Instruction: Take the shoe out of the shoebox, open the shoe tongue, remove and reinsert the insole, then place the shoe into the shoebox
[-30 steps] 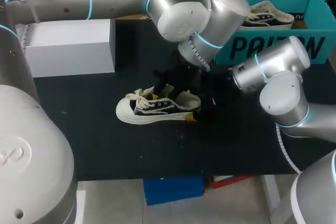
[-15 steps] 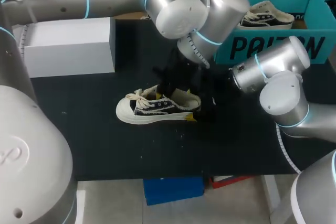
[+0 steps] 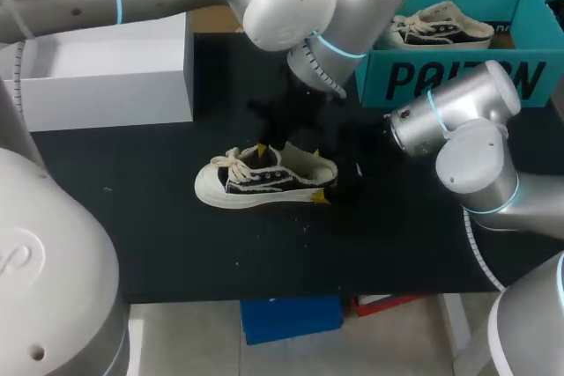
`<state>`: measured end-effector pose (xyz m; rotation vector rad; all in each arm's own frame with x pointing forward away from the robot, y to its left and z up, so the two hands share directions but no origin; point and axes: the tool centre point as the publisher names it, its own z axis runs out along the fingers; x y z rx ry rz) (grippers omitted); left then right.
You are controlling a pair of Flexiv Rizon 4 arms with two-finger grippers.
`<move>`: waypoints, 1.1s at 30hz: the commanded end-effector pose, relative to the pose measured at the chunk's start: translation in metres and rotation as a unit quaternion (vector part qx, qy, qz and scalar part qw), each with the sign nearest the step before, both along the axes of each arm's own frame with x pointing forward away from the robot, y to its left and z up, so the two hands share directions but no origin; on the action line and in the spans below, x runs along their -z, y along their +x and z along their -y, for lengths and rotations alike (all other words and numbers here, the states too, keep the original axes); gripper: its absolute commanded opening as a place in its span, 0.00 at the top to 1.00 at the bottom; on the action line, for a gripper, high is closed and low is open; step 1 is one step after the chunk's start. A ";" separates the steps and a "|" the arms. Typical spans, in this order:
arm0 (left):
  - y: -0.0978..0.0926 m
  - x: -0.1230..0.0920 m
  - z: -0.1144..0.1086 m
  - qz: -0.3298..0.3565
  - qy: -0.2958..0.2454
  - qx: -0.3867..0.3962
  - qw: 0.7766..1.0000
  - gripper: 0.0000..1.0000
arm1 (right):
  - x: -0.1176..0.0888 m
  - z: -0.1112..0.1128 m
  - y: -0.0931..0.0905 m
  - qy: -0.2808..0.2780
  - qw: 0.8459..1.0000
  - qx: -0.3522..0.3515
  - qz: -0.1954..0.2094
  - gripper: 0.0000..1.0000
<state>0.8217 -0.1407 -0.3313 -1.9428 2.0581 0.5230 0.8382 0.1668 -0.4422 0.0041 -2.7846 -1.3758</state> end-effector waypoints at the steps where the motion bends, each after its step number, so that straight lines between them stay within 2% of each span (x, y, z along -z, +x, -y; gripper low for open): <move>1: -0.007 -0.007 -0.014 0.011 -0.019 -0.001 1.000 1.00 | 0.004 -0.004 0.001 -0.001 1.000 0.001 0.000 1.00; 17: -0.012 -0.020 -0.043 0.041 -0.041 -0.019 0.998 1.00 | 0.004 -0.004 0.001 -0.001 1.000 0.001 0.000 1.00; 27: -0.016 -0.014 -0.065 0.043 -0.055 -0.037 0.997 1.00 | 0.004 -0.004 0.001 -0.001 1.000 0.001 0.000 1.00; 33: -0.025 -0.006 -0.077 0.045 -0.070 -0.040 0.996 1.00 | 0.004 -0.004 0.001 -0.001 1.000 0.001 0.000 1.00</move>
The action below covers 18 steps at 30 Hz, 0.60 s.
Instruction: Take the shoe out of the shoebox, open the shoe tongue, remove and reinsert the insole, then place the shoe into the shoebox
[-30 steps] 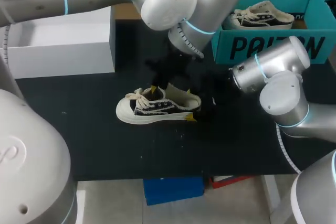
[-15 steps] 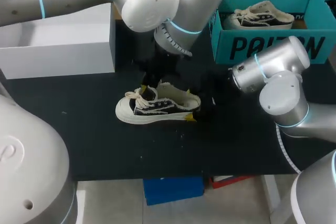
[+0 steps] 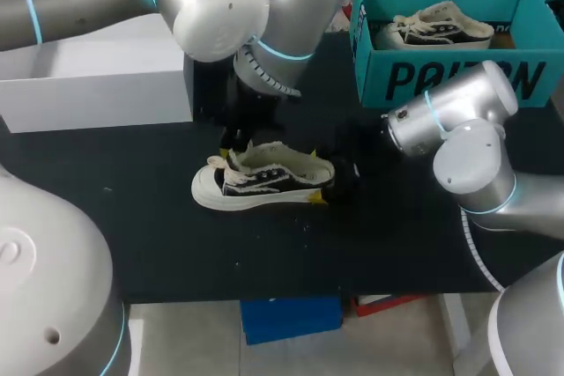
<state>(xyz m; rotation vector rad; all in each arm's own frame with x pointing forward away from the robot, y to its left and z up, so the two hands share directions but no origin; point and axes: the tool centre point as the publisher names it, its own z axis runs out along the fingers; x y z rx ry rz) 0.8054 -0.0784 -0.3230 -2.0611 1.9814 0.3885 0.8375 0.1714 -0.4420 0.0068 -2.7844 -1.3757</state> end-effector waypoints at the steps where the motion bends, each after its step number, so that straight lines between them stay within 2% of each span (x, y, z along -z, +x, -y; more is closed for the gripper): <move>1: -0.010 0.004 -0.016 0.008 -0.036 0.002 0.999 1.00 | 0.005 0.000 0.002 -0.001 1.000 0.002 -0.001 1.00; 18: -0.023 0.033 -0.037 -0.004 -0.039 -0.017 0.999 1.00 | 0.005 0.000 0.002 -0.001 1.000 0.002 -0.001 1.00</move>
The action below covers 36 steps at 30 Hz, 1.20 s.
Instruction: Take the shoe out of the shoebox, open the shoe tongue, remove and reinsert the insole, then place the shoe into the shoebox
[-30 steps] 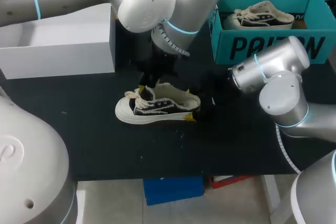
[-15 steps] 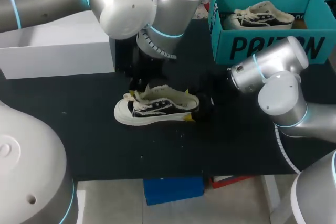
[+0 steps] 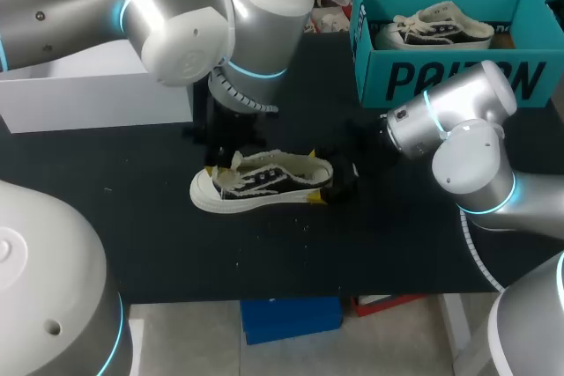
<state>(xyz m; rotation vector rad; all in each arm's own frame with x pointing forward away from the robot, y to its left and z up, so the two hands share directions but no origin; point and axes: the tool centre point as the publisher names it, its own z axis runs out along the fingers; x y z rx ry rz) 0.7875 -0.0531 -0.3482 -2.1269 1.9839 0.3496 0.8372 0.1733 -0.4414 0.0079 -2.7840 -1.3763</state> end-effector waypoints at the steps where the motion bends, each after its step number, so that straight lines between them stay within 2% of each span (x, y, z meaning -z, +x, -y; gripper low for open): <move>1: -0.005 0.009 -0.013 -0.003 -0.012 -0.003 1.000 1.00 | 0.005 0.002 0.002 -0.002 1.000 0.002 -0.001 1.00; 11: -0.007 0.026 -0.022 -0.012 -0.002 -0.010 1.000 1.00 | 0.005 0.002 0.002 -0.002 1.000 0.002 -0.001 1.00; 12: -0.007 0.027 -0.022 -0.012 -0.002 -0.010 1.000 0.89 | 0.005 0.002 0.002 -0.002 1.000 0.002 -0.001 1.00; 14: -0.006 0.029 -0.022 -0.014 0.000 -0.009 1.000 0.52 | 0.005 0.002 0.002 -0.002 1.000 0.002 -0.001 1.00; 15: -0.006 0.030 -0.022 -0.015 0.000 -0.009 1.000 0.18 | 0.005 0.002 0.002 -0.002 1.000 0.002 -0.001 1.00; 16: -0.005 0.030 -0.022 -0.015 -0.001 -0.009 1.000 0.00 | 0.005 0.002 0.002 -0.002 1.000 0.002 -0.001 1.00; 26: -0.003 0.017 -0.022 -0.006 -0.004 -0.009 1.000 0.00 | 0.005 0.002 0.002 -0.002 1.000 0.002 -0.001 1.00; 29: -0.003 0.005 -0.021 0.001 -0.017 -0.001 1.000 0.00 | 0.005 0.002 0.002 -0.002 1.000 0.002 -0.001 1.00; 36: -0.015 -0.025 -0.018 0.007 -0.044 0.069 0.997 0.00 | 0.005 0.002 0.002 -0.002 1.000 0.002 -0.001 1.00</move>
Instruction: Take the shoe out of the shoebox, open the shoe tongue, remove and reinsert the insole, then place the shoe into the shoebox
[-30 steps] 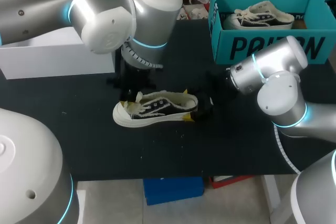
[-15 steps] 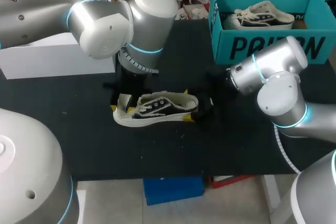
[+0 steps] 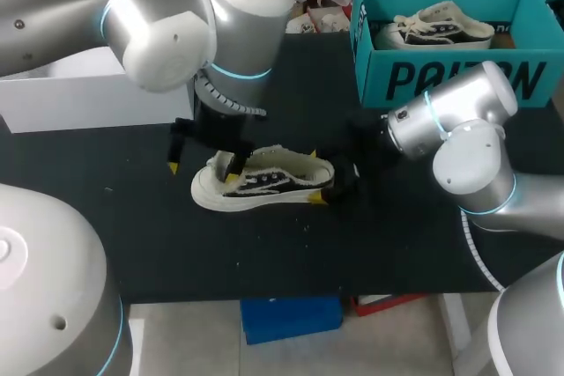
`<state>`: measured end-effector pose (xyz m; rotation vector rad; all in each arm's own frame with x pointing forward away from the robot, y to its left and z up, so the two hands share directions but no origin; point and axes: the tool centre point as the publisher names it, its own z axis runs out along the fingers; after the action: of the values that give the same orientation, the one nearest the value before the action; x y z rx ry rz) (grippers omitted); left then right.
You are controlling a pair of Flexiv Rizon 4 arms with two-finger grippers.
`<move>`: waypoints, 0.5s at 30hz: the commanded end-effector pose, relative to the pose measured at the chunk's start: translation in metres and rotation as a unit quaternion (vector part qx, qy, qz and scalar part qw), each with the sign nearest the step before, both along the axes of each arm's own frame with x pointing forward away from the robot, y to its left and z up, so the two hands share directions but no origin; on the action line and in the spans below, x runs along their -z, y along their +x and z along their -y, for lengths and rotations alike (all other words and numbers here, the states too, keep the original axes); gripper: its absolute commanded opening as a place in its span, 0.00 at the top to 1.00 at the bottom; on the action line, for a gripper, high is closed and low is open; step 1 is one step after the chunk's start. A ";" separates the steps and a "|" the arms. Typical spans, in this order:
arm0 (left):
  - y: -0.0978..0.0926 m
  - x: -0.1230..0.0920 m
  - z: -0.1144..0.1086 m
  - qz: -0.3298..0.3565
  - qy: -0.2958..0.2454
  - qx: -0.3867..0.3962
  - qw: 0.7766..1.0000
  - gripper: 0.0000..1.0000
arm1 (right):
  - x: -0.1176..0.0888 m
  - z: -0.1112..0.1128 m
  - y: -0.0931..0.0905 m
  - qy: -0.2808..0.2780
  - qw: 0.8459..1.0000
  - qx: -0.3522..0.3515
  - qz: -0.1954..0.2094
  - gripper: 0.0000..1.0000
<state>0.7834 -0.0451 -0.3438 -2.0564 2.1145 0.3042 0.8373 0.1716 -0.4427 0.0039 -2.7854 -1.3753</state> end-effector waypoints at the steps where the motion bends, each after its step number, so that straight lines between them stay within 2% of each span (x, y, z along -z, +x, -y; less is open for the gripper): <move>1: -0.011 -0.027 -0.009 0.015 -0.025 0.031 0.999 0.00 | 0.004 0.001 0.002 -0.001 1.000 0.001 0.000 1.00; 10: 0.001 -0.071 0.015 0.024 -0.048 0.173 0.984 0.00 | 0.004 0.001 0.002 -0.001 1.000 0.001 0.000 1.00; 11: 0.003 -0.075 0.019 0.019 -0.055 0.194 0.979 0.07 | 0.004 0.001 0.002 -0.001 1.000 0.001 0.000 1.00; 13: 0.007 -0.080 0.027 0.004 -0.070 0.243 0.968 0.55 | 0.004 0.001 0.002 -0.001 1.000 0.001 0.000 1.00; 14: 0.009 -0.081 0.031 -0.006 -0.081 0.268 0.960 0.66 | 0.004 0.001 0.002 -0.001 1.000 0.001 0.000 1.00; 15: 0.012 -0.082 0.035 -0.021 -0.088 0.295 0.951 0.85 | 0.004 0.001 0.002 -0.001 1.000 0.001 0.000 1.00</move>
<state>0.7871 -0.0784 -0.2641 -1.5676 2.5435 0.0691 0.8375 0.1715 -0.4428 0.0035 -2.7855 -1.3751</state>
